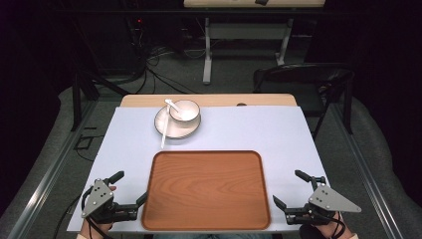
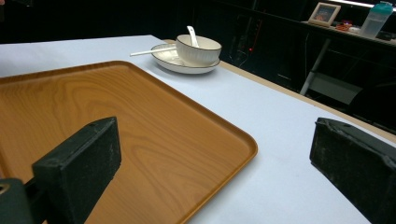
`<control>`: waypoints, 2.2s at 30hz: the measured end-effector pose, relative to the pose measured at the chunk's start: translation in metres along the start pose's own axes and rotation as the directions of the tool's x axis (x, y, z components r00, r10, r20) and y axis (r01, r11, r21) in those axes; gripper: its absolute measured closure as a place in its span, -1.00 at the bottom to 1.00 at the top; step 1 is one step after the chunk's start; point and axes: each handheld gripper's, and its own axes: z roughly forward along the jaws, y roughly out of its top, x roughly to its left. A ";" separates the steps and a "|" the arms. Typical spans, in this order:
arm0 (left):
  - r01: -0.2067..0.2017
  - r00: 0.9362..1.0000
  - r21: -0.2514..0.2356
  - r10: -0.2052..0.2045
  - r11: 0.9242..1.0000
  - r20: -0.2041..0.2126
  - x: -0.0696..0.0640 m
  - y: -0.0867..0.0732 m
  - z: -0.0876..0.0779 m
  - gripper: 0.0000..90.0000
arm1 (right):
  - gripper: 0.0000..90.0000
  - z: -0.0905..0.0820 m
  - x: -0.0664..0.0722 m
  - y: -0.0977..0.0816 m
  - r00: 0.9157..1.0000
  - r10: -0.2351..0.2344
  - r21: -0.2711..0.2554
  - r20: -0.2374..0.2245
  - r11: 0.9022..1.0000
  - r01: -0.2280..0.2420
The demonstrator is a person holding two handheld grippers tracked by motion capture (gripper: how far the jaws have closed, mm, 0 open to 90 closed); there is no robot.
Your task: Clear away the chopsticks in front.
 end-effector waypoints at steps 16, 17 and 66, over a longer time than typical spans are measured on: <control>0.063 0.998 0.012 -0.063 0.998 0.009 0.004 0.001 0.001 -1.00 | -0.98 0.004 -0.001 0.000 1.000 0.003 0.003 0.000 1.000 -0.003; 0.066 0.998 0.015 -0.066 0.998 0.008 0.005 0.002 0.002 -1.00 | -0.97 0.007 -0.002 0.000 1.000 -0.001 0.014 -0.009 1.000 0.001; 0.107 0.994 0.140 -0.104 0.984 -0.030 0.085 0.093 0.117 -1.00 | -0.97 0.004 0.003 0.001 0.999 -0.040 0.000 -0.015 0.999 0.040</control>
